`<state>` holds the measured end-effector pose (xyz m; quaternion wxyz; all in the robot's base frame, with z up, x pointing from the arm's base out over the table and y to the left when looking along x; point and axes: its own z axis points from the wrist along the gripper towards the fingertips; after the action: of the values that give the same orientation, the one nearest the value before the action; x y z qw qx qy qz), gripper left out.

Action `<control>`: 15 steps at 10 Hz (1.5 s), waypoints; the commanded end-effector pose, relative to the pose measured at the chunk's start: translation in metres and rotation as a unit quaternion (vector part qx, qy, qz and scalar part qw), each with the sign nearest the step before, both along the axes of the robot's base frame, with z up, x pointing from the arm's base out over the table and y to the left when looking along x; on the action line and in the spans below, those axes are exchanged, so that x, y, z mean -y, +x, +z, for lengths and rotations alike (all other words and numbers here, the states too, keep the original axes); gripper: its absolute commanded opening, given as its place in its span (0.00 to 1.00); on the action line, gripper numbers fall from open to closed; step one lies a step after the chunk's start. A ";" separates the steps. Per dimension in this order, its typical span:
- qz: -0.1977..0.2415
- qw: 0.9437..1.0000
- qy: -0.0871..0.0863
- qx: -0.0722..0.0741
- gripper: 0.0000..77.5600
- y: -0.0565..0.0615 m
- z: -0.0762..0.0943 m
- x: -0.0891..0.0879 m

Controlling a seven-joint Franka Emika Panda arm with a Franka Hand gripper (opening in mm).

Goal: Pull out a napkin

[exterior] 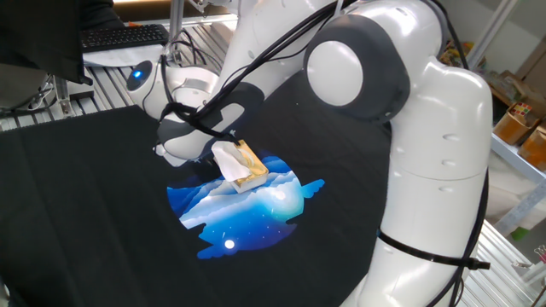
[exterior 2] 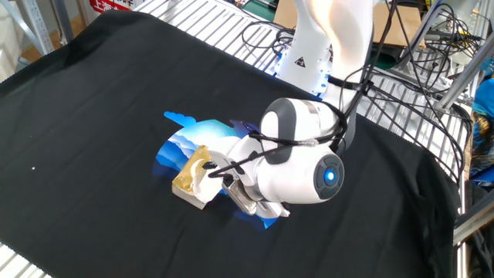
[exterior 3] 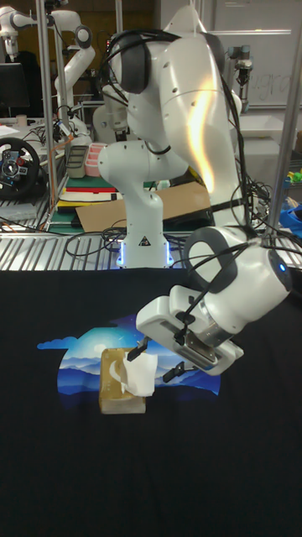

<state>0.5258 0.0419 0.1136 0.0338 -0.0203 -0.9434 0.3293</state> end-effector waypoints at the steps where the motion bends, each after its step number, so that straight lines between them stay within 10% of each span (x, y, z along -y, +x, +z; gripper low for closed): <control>1: -0.005 1.000 -0.011 0.004 1.00 0.003 0.002 0.000; 15: -0.008 0.998 -0.057 0.009 1.00 0.008 -0.004 0.004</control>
<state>0.5320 0.0387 0.1082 0.0286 -0.0335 -0.9230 0.3823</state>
